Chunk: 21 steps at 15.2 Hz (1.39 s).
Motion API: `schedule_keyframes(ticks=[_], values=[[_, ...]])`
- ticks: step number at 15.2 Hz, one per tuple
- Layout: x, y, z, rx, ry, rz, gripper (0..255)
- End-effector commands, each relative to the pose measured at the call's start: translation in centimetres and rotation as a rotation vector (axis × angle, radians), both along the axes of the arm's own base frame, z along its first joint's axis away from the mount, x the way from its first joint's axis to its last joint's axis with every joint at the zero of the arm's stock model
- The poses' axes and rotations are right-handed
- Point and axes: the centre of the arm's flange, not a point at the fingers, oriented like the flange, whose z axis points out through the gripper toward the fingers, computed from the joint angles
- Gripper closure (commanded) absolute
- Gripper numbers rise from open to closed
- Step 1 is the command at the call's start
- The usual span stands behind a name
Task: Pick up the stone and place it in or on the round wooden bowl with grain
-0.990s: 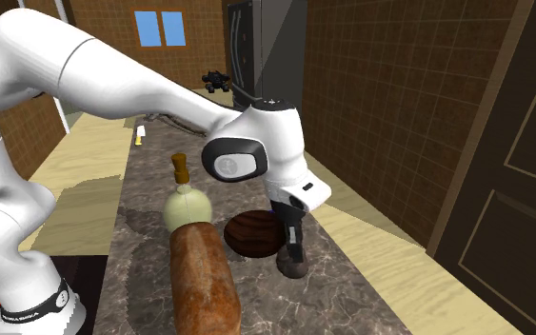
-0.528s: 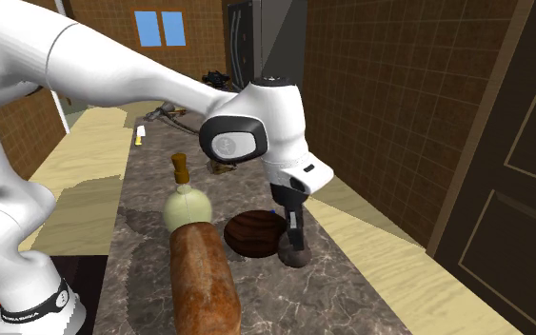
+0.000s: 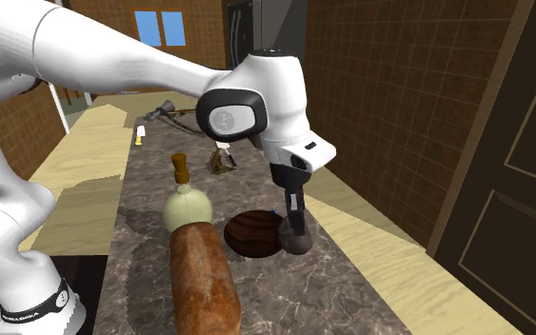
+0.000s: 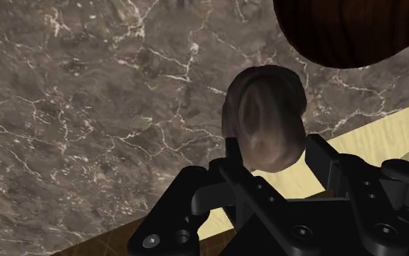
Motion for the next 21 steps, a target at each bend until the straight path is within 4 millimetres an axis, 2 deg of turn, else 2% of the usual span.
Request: schedule_keyframes(ticks=[1,13,14,21], values=[[0.0,0.0,1.1,0.0,0.0,0.0,255],[-9.5,12.4,3.5,0.0,0.0,0.0,255],[-10.0,13.0,3.6,0.0,0.0,0.0,255],[-10.0,13.0,-0.1,0.0,0.0,0.0,255]])
